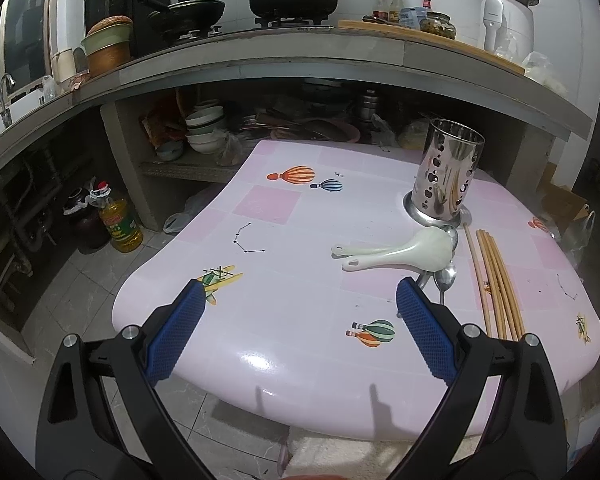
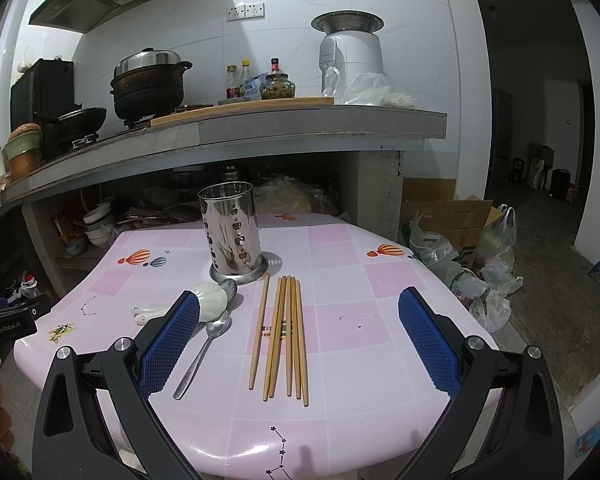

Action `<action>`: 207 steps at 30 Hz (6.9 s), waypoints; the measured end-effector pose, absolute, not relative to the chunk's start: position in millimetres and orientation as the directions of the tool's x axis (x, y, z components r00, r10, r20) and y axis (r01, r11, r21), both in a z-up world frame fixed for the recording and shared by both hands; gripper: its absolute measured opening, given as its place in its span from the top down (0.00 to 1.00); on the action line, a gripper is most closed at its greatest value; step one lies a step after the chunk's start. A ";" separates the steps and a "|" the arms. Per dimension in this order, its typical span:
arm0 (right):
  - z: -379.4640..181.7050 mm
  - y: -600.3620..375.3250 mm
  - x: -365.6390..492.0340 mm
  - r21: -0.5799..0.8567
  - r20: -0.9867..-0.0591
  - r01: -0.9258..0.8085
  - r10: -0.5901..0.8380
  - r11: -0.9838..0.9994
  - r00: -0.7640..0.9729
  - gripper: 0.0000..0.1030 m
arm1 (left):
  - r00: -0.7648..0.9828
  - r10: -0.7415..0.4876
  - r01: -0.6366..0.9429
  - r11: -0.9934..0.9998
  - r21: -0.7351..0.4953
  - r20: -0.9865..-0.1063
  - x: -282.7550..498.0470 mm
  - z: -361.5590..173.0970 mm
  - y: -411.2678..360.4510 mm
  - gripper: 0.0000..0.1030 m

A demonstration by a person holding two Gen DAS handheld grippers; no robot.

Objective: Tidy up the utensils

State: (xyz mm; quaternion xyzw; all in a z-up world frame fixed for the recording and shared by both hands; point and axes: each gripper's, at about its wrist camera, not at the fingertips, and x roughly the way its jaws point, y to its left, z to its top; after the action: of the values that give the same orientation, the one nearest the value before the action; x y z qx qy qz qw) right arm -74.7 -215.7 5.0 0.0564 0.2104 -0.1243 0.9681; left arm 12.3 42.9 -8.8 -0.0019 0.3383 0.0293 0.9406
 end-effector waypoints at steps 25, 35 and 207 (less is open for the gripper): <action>5.3 -214.2 -73.9 0.057 -0.423 0.264 -0.216 0.963 0.880 0.06 | 0.762 0.048 -0.042 0.999 0.025 -0.646 13.7 -11.7 35.2 0.10; -17.7 -214.7 -61.9 0.009 -0.509 0.293 -0.247 0.956 0.824 0.06 | 0.715 0.029 -0.013 1.000 0.029 -0.699 23.4 -30.5 32.0 0.10; -145.5 -207.4 198.8 0.389 -0.846 -0.156 0.419 0.908 0.329 0.71 | 0.679 -0.272 0.316 0.947 -0.062 -0.682 183.2 -93.8 7.6 0.95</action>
State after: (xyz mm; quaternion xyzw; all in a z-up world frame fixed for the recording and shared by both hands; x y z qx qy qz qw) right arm 198.8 -207.4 -145.5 0.1193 0.5513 0.1781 0.8063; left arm 183.2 7.6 -93.8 0.0303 0.3669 -0.1605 0.9158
